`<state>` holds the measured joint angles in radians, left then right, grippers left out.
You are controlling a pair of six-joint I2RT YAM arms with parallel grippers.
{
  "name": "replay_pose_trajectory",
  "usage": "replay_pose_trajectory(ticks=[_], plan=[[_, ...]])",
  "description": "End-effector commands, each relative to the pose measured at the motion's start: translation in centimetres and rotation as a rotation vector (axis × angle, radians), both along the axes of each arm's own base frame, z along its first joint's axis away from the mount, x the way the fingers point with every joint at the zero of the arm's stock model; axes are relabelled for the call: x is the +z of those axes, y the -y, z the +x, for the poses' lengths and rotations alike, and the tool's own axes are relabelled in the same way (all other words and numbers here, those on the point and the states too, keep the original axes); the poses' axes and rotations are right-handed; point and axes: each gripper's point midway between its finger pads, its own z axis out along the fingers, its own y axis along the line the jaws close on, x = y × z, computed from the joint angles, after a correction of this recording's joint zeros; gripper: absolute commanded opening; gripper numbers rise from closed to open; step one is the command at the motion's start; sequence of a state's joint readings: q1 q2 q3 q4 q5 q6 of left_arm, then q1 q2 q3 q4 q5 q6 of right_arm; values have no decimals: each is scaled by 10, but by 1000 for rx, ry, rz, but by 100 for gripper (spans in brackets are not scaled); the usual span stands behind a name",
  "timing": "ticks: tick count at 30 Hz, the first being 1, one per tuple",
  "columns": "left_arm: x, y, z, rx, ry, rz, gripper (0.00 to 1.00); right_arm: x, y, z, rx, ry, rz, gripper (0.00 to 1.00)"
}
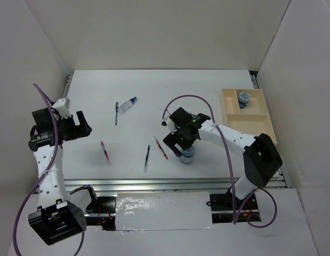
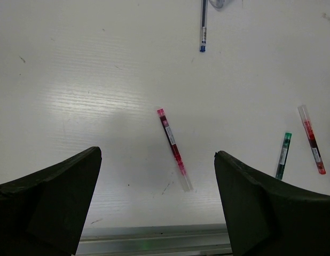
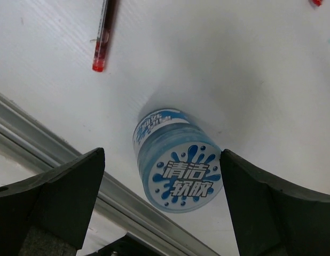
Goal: Sort the stationery into containers
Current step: Pick up the stationery from the center of the board.
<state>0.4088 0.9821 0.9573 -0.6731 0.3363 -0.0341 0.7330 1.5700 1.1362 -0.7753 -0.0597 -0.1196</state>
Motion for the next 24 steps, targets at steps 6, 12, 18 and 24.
replay_pose_trajectory(ticks=[6, 12, 18, 24], plan=[[8, 4, 4, -45, 57, -10, 99, 1, 2, 4, -35, 30, -7, 95], [8, 4, 5, -47, 57, -13, 99, 17, 3, -8, -6, 36, 28, 93], [8, 5, 4, -48, 64, -11, 99, 19, 9, -13, 3, 46, 27, 96], [8, 4, 3, -46, 65, -8, 99, 4, 3, -20, 22, -25, 25, 100]])
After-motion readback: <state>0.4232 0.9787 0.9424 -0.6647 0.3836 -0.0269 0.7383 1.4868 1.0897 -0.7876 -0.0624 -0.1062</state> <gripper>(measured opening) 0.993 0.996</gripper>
